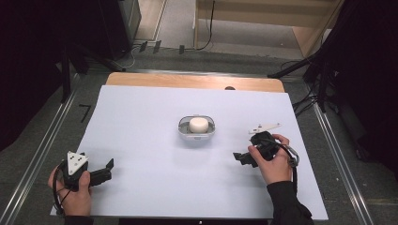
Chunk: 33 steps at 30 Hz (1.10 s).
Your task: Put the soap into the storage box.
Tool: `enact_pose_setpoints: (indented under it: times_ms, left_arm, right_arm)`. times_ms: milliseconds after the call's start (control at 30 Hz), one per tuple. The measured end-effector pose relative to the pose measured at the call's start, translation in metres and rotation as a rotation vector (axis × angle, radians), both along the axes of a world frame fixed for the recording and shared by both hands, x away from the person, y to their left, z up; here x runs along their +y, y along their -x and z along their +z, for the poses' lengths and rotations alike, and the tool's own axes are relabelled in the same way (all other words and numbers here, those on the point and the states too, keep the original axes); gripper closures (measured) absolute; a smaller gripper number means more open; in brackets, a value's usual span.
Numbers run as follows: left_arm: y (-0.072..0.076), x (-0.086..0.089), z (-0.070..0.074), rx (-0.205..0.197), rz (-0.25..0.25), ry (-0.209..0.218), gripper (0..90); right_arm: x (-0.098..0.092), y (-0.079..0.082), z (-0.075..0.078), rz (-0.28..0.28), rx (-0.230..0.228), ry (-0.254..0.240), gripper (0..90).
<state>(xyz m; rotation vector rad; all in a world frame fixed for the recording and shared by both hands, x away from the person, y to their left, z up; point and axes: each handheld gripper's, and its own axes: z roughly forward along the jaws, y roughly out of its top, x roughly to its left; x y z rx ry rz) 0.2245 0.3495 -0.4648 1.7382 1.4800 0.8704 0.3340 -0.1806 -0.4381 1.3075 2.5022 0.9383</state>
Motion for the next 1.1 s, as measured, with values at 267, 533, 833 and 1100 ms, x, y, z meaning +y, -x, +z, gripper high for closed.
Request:
enact_pose_setpoints:
  times_ms: [267,533,833,1100]
  left_arm:
    - [0.000,0.000,0.000,0.000,0.000,-0.003,0.2]
    - [0.000,0.000,0.000,0.001,0.002,-0.005,0.1]
    - [0.000,-0.001,0.000,0.001,0.000,-0.008,0.2]
    - [0.000,-0.001,0.000,-0.001,0.002,-0.010,0.2]
  right_arm:
    - [-0.021,0.012,-0.012,-0.031,-0.007,-0.023,0.0]
    - [-0.038,0.022,-0.020,-0.054,-0.010,-0.027,0.0]
    - [-0.058,0.034,-0.031,-0.086,0.000,-0.039,0.0]
    - [-0.076,0.043,-0.036,-0.117,-0.017,-0.054,0.0]
